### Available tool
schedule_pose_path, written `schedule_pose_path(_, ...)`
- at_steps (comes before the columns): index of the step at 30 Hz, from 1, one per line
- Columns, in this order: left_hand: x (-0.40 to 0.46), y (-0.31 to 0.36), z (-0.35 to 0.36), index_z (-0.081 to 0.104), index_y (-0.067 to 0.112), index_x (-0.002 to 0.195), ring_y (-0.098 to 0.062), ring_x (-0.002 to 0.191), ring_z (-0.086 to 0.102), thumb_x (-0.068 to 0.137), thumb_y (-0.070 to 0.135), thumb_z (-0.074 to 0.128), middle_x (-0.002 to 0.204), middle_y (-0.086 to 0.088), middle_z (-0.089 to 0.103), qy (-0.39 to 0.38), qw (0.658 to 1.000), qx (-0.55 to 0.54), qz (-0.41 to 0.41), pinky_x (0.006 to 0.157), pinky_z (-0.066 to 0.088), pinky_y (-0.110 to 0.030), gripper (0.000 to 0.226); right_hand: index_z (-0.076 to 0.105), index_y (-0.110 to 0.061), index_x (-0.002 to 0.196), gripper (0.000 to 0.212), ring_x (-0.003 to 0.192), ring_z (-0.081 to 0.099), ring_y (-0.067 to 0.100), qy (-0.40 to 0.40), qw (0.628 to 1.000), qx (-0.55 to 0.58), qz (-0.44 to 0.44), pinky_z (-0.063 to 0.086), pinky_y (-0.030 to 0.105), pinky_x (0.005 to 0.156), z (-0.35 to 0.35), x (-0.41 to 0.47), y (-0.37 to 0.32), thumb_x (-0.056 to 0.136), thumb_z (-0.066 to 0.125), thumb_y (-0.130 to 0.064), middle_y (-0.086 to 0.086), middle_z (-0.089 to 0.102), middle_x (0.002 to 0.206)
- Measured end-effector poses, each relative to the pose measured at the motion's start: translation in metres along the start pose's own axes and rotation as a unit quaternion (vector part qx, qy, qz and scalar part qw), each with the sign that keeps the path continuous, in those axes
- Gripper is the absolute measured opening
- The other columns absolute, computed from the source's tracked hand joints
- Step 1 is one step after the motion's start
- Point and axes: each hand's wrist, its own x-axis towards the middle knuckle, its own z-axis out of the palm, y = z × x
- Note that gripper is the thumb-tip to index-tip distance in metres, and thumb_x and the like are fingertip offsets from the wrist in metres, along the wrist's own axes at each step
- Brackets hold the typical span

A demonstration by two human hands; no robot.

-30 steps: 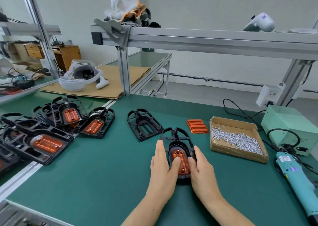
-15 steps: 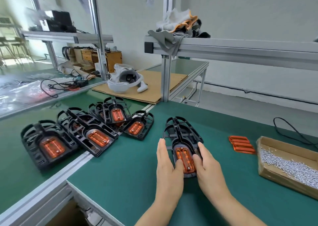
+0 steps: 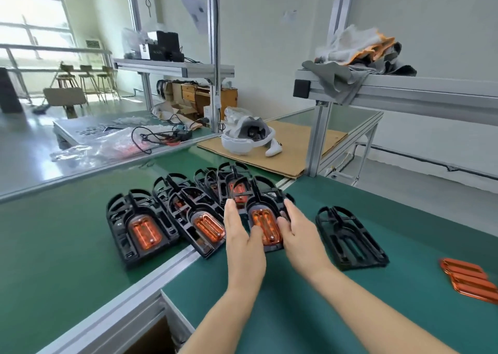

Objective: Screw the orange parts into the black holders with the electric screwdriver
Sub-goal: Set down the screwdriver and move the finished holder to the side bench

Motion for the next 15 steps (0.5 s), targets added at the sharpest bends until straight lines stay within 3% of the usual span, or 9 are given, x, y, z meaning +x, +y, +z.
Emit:
schedule_pose_path(2, 0.018, 0.001, -0.005, 0.011, 0.024, 0.152, 0.006, 0.141, 0.006, 0.094, 0.001, 0.041, 0.157, 0.016, 0.010, 0.030, 0.999, -0.007, 0.010, 0.111, 0.006, -0.013, 0.069, 0.032, -0.012, 0.149, 0.047, 0.134, 0.043, 0.022, -0.014, 1.000, -0.002, -0.010, 0.032, 0.027, 0.104, 0.009, 0.017, -0.009, 0.103, 0.040, -0.018, 0.006, 0.047, 0.145)
schedule_pose_path(9, 0.073, -0.006, -0.012, 0.010, 0.020, 0.152, 0.002, 0.143, 0.004, 0.094, 0.000, 0.039, 0.159, 0.010, 0.008, 0.083, 0.996, 0.002, 0.020, 0.112, 0.002, -0.014, 0.068, 0.029, -0.011, 0.151, 0.050, 0.140, 0.032, 0.018, -0.045, 0.999, 0.001, -0.017, 0.023, 0.021, 0.108, 0.040, 0.064, -0.022, 0.101, 0.036, -0.006, 0.005, 0.035, 0.154)
schedule_pose_path(15, 0.113, -0.010, -0.014, 0.004, 0.009, 0.151, -0.012, 0.146, -0.002, 0.092, -0.003, 0.035, 0.160, -0.004, 0.004, 0.071, 0.987, 0.141, 0.030, 0.117, -0.008, -0.026, 0.068, 0.037, -0.008, 0.145, 0.048, 0.133, 0.040, 0.023, -0.046, 0.999, -0.002, -0.010, 0.028, 0.019, 0.096, 0.058, 0.102, -0.022, 0.098, 0.036, -0.001, 0.010, 0.044, 0.146)
